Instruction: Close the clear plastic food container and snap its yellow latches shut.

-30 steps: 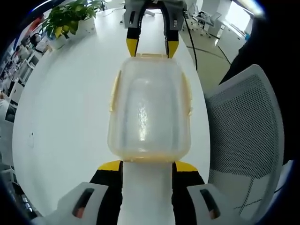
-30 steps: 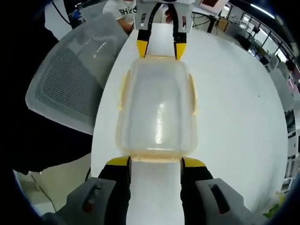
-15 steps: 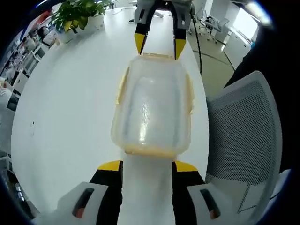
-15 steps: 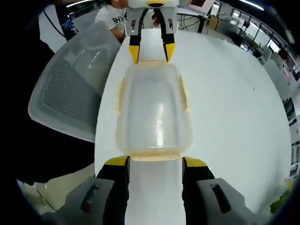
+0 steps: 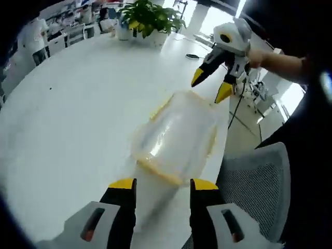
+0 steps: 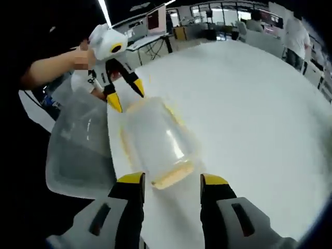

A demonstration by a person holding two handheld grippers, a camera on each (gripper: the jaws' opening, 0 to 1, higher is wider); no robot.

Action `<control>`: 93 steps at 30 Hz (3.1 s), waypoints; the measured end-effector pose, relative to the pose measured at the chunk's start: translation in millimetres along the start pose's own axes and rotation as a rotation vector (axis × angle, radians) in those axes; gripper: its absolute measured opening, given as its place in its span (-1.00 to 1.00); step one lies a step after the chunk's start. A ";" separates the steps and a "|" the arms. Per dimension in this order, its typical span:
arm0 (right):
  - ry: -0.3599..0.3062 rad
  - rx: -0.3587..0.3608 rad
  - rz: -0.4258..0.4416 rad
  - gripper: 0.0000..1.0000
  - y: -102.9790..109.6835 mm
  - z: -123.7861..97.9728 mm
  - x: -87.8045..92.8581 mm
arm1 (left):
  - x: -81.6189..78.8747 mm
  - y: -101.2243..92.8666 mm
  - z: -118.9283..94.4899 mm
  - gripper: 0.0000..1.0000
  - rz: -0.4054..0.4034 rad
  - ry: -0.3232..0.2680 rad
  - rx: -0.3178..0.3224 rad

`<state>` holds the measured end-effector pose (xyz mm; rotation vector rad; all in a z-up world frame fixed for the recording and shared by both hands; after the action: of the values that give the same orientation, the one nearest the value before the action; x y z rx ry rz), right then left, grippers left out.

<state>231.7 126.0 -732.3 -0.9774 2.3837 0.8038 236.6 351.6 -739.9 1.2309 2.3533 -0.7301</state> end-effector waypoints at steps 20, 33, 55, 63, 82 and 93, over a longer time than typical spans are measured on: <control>-0.069 0.002 0.231 -0.42 8.0 15.3 10.5 | 7.2 -1.6 11.0 -0.43 -0.352 -0.139 -0.019; -0.028 -0.002 0.284 -0.51 5.8 20.6 13.2 | 3.9 -3.7 19.3 -0.51 -0.400 -0.150 -0.038; -0.031 -0.022 0.295 -0.56 5.7 24.9 10.2 | 0.1 -8.2 21.6 -0.56 -0.451 -0.117 -0.037; 0.028 -0.027 0.303 -0.53 6.8 23.9 9.1 | 2.5 -10.1 21.4 -0.54 -0.454 -0.109 -0.052; 0.082 0.095 -0.080 -0.36 8.1 22.3 -5.1 | -8.8 -6.6 13.8 -0.28 -0.140 -0.079 -0.222; -0.049 0.012 -0.265 -0.35 31.1 26.0 -36.2 | -41.6 -22.5 8.0 -0.48 0.165 -0.100 -0.260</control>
<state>237.0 178.6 -719.6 -1.2221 2.1555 0.7041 241.1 309.5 -717.3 1.2248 2.1540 -0.4072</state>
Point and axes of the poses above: the point that each gripper's makers call its tool centre point, and the gripper's own axes: z roughly forward along the fingers, y roughly to its left, x roughly out of its underside, the point moved 4 cm from there along -z, roughly backward along the fingers, and after that the axes turned 3 degrees about z, right-handed, at the moved point
